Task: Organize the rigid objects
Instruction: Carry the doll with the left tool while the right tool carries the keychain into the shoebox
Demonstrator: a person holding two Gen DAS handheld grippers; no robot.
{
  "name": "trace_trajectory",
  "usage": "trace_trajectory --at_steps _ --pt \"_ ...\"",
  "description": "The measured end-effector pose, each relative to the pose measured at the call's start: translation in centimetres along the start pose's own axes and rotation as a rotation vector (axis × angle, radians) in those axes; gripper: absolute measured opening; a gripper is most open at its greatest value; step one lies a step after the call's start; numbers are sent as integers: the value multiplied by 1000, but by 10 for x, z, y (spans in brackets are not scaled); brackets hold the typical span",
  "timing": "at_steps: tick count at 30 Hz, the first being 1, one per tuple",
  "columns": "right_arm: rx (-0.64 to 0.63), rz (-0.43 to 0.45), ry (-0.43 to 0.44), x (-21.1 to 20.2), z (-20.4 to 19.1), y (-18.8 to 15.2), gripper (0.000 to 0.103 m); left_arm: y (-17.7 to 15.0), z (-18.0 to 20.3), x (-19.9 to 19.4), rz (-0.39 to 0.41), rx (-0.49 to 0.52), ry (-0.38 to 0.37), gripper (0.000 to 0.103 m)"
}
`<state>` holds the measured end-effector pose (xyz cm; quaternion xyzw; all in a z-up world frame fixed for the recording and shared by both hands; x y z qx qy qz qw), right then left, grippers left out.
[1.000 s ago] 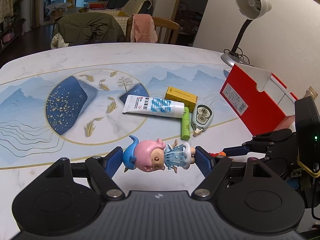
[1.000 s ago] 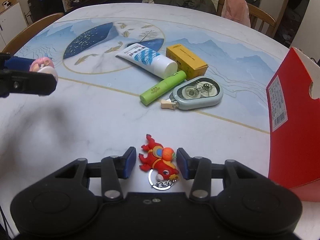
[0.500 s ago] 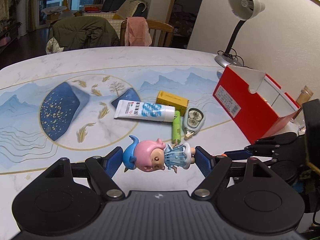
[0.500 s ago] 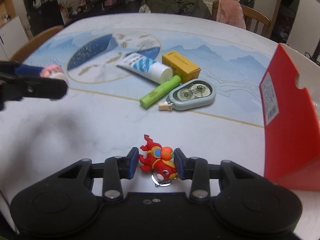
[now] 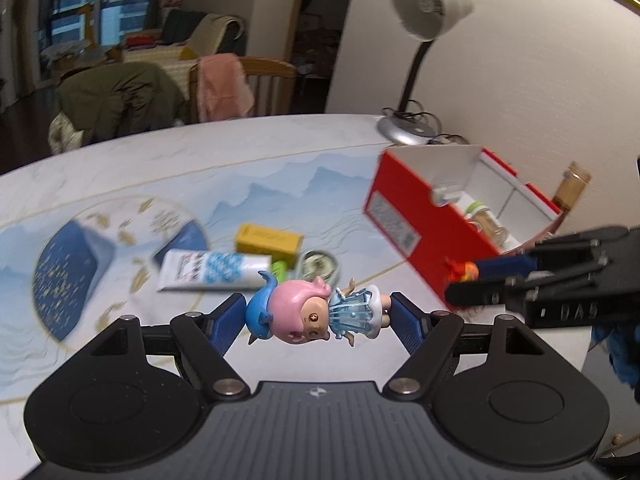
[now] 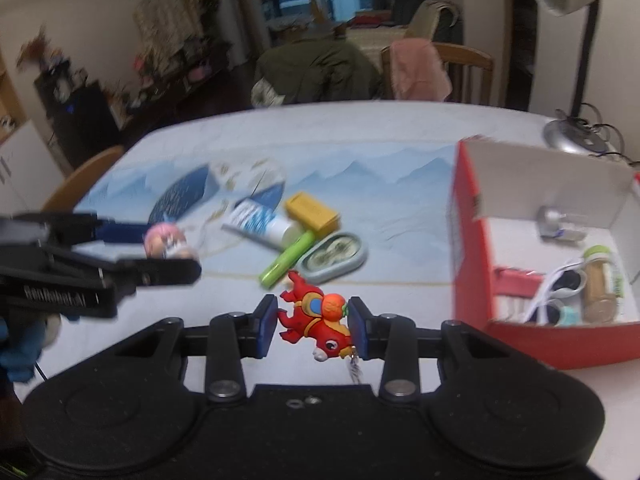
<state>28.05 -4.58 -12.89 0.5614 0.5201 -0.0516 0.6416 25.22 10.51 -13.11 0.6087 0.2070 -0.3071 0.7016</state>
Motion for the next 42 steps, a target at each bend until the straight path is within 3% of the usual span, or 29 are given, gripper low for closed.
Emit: trace_trajectory --at_steps 8,17,30,42 --pt "49 78 -51 -35 55 39 37 39 52 16 23 77 -46 78" --pt "43 109 -109 -56 113 54 37 83 107 48 42 135 -70 78" --pt "43 86 -155 -48 189 47 37 127 180 128 0 188 -89 78" --pt "13 -18 -139 -12 219 14 37 121 204 213 -132 210 -14 78"
Point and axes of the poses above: each gripper's, at about its wrist camera, not at the fingertips, and x roughly the way its jaws point, z to its right, y to its top, the point moved 10 cm from there along x, roughly the way its jaws point, and after that the axes turned 1 degree about y, right-handed, at the moved point
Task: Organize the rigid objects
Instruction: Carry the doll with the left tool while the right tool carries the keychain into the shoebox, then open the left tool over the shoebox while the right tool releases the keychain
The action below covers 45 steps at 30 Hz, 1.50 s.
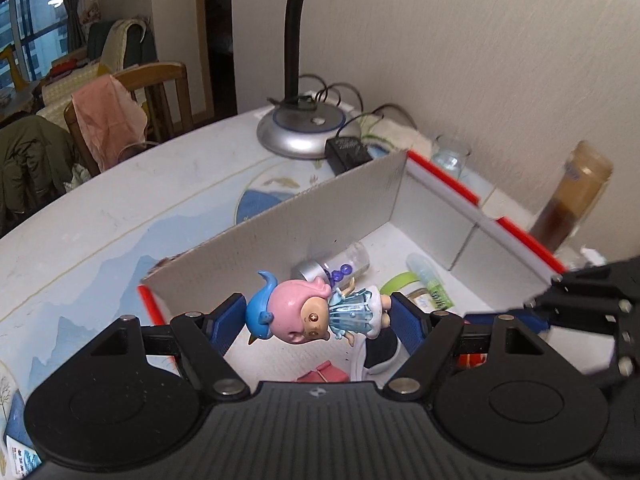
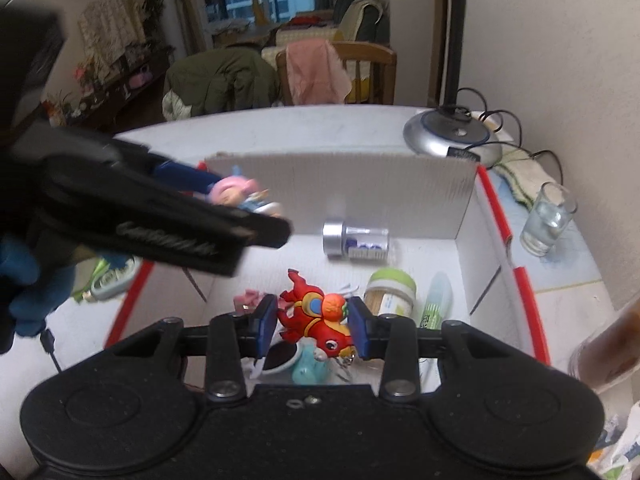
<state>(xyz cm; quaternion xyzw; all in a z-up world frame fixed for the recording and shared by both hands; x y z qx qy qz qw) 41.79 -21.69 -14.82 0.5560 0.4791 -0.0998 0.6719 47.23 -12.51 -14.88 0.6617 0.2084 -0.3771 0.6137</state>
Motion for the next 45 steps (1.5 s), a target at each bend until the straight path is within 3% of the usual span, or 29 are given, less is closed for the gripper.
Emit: trace_trajectory --at_steps 12,27,37,45 --pt "-31 -96 29 28 3 -19 37 -8 5 64 -187 -25 30 78" --pt "27 -146 78 37 9 -30 38 -32 1 101 -376 -73 34 78" --pt "48 -156 85 38 12 -30 39 -36 3 104 -403 -68 50 78" --pt "67 -134 84 30 17 -27 47 -29 0 84 -335 -92 36 81"
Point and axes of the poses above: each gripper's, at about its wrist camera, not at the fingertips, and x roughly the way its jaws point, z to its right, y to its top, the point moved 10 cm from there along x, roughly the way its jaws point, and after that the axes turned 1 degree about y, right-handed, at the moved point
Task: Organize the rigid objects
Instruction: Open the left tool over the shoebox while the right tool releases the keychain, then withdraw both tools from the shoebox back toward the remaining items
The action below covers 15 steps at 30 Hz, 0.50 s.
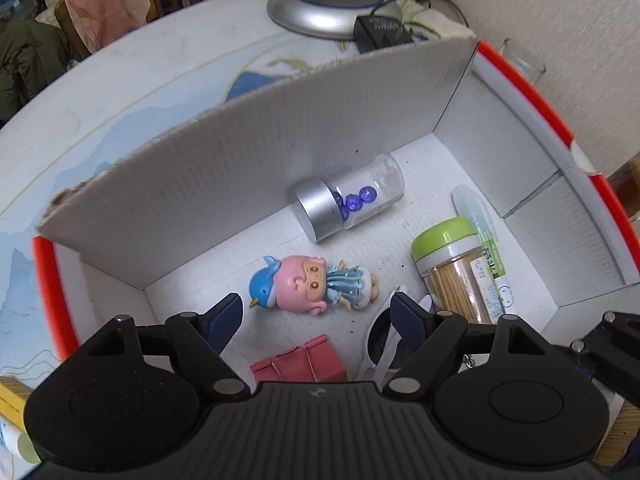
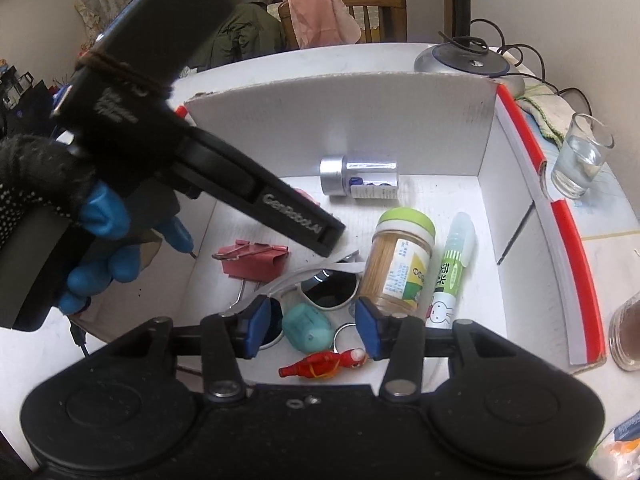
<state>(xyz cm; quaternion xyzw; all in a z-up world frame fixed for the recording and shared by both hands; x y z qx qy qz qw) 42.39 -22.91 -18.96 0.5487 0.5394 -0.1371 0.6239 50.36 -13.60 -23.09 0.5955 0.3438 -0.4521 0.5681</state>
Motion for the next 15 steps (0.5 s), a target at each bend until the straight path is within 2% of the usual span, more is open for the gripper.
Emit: trace_trajectory --at_steps 11,15 --pt "10 64 -9 -24 -2 10 64 -7 1 -60 140 1 -23 81" --pt "17 91 -10 -33 -6 14 66 -13 -3 -83 189 0 -32 81"
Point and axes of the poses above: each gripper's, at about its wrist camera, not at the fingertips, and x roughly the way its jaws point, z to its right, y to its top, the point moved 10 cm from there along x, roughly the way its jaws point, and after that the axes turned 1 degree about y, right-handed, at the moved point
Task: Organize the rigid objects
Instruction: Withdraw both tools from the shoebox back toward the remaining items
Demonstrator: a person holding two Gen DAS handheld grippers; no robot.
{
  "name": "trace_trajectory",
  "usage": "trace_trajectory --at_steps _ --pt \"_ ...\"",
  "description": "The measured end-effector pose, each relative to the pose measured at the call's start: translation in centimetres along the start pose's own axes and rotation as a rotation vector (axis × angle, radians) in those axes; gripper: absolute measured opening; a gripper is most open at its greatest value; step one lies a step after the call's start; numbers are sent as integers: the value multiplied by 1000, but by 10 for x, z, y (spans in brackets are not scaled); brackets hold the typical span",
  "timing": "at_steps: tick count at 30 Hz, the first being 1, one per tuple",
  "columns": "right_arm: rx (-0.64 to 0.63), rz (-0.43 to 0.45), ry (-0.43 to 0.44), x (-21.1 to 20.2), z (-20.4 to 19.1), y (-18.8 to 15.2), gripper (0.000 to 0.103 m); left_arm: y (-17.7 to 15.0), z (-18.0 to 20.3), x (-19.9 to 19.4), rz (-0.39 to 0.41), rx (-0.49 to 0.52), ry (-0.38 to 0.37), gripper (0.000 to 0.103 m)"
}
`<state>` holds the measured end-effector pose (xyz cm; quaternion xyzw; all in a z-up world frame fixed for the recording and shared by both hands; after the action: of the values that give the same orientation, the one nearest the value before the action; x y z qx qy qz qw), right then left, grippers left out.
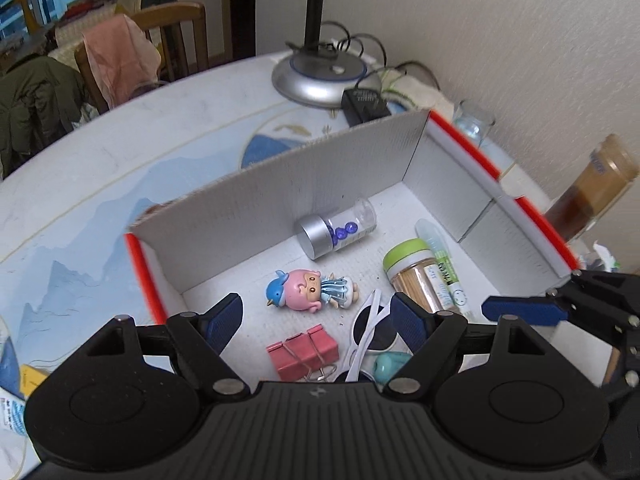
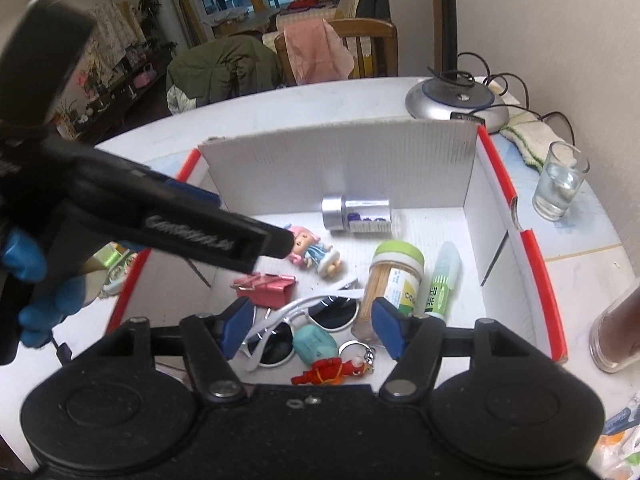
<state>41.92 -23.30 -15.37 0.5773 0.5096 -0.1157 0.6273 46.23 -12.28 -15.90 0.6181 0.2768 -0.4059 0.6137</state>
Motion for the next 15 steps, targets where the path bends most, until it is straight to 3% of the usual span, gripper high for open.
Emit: trace_trajectory --at_steps 15 --pt "13 103 -8 -35 -28 13 83 -31 -31 -81 141 -32 -11 81"
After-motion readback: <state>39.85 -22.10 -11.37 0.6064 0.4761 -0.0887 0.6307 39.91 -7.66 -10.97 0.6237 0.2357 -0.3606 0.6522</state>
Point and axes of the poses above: each gripper's, at about its wrist camera, not at the fingertips, and x roughly the way its jaws point, z to its right, y to its top, the point moved 10 cm from there along x, roughly the way its jaws point, and after that the axes turned 1 degree about y, right-handed, at the moved point
